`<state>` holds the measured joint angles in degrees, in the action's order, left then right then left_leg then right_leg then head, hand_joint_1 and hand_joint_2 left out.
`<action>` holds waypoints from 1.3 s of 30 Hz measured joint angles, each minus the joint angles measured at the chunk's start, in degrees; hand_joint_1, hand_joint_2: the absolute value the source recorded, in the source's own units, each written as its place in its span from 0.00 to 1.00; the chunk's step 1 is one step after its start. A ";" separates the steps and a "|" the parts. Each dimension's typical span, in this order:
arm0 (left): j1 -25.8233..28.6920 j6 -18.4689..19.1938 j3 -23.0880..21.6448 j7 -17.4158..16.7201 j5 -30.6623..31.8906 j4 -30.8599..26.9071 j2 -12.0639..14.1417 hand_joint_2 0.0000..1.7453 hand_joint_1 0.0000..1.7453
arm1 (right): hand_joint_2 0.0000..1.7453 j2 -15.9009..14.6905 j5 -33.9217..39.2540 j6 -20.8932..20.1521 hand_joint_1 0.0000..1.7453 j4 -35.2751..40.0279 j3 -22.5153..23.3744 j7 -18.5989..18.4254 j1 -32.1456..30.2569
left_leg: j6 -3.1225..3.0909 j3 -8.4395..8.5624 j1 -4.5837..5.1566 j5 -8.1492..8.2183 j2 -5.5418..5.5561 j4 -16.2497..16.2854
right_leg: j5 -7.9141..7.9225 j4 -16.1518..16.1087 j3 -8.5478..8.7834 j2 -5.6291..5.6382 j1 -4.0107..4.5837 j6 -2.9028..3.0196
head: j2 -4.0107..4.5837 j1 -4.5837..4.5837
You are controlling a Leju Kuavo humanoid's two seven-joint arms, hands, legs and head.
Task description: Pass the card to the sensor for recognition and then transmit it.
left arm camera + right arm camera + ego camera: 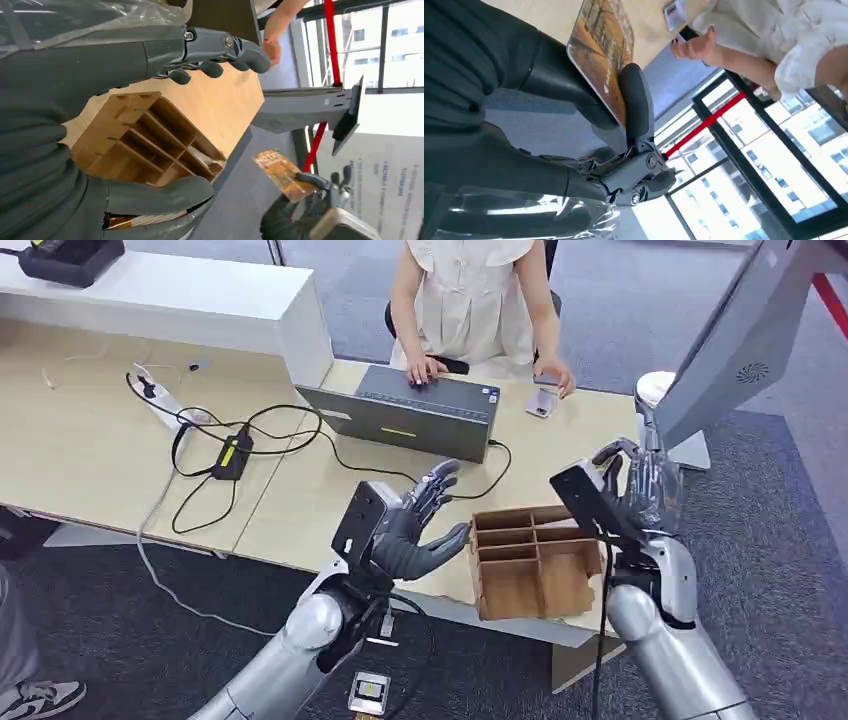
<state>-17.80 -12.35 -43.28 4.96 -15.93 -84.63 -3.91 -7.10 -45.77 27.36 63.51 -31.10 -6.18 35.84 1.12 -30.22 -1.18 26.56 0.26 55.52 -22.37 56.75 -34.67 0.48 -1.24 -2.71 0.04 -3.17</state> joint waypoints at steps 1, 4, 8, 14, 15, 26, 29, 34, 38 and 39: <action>-0.14 0.00 -0.02 0.00 -0.04 0.05 -0.09 1.00 0.00 | 1.00 -0.20 -0.04 -0.18 1.00 0.77 0.29 -0.24 0.22 | 0.00 0.00 0.00 0.00 0.00 0.00 | 0.00 0.00 0.00 0.00 0.00 0.00 | 0.00 0.02; -0.35 0.33 -0.07 0.00 -0.17 0.15 -0.13 1.00 0.00 | 1.00 -0.70 -0.17 -0.68 1.00 2.56 1.18 -0.92 0.44 | 0.00 0.01 0.00 0.00 0.00 0.00 | 0.00 0.00 0.00 0.00 0.00 0.00 | 0.02 0.02; -0.40 0.94 -0.07 0.00 -0.35 0.24 -0.13 1.00 0.00 | 1.00 -1.14 -0.09 -1.07 1.00 3.68 1.77 -1.09 0.23 | 0.00 0.00 0.00 0.00 0.00 0.00 | 0.00 0.00 -0.01 0.00 0.00 0.00 | 0.02 0.02; -0.44 2.32 -0.15 0.00 -0.70 0.40 -0.20 1.00 0.00 | 1.00 -1.20 1.42 -1.97 1.00 3.13 2.23 -0.35 0.12 | 0.00 -0.02 0.00 0.00 0.00 -0.01 | 0.00 0.00 0.00 0.00 0.00 0.00 | 0.02 0.02; -0.50 2.47 -0.24 0.00 -0.72 0.50 -0.24 1.00 0.00 | 1.00 -1.18 1.53 -2.16 1.00 2.65 2.23 -0.05 0.57 | 0.00 -0.03 0.00 0.00 0.00 -0.01 | 0.00 0.00 -0.01 0.00 0.00 0.00 | 0.00 0.00; -2.38 5.18 -2.51 0.00 -2.10 2.30 -1.53 1.00 0.00 | 1.00 2.45 4.92 -4.87 1.00 -11.18 2.06 3.01 13.95 | 0.00 -0.03 0.00 -0.01 0.01 0.00 | 0.01 0.03 0.00 0.00 -0.01 0.00 | 0.00 0.02; -2.86 5.31 -2.97 -0.11 -2.67 2.78 -1.84 1.00 0.00 | 1.00 4.15 4.74 -5.29 1.00 -15.66 1.86 3.02 17.14 | 0.00 -0.04 -0.01 -0.01 0.01 0.00 | 0.01 0.04 -0.01 0.00 -0.01 0.00 | 0.02 0.00; -3.61 4.44 -3.83 -0.42 -3.28 3.37 -2.05 1.00 0.00 | 1.00 7.19 4.66 -6.27 1.00 -22.76 1.11 2.64 20.90 | 0.00 -0.04 -0.01 -0.01 0.02 -0.01 | 0.00 0.04 -0.01 0.00 0.00 0.00 | 0.00 0.00; -3.61 3.19 -3.96 -0.61 -3.52 3.59 -2.01 1.00 0.00 | 1.00 9.35 5.16 -6.25 1.00 -27.18 0.66 2.78 21.93 | 0.00 -0.05 -0.01 -0.01 0.02 -0.01 | 0.00 0.04 -0.01 0.00 0.00 0.00 | 0.00 0.02; -3.60 2.99 -3.96 -0.61 -3.58 3.59 -1.97 1.00 0.00 | 1.00 9.66 5.27 -6.21 1.00 -27.74 0.57 2.88 21.99 | 0.00 -0.05 -0.01 -0.01 0.02 -0.01 | 0.00 0.04 -0.01 0.00 0.00 0.00 | 0.00 0.02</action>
<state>-21.41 -9.36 -47.23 4.35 -19.52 -81.05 -5.88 2.56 -40.50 21.16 35.78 -30.53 -3.30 57.83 1.12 -30.26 -1.19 26.55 0.28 55.52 -22.36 56.79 -34.68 0.48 -1.24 -2.71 0.04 -3.15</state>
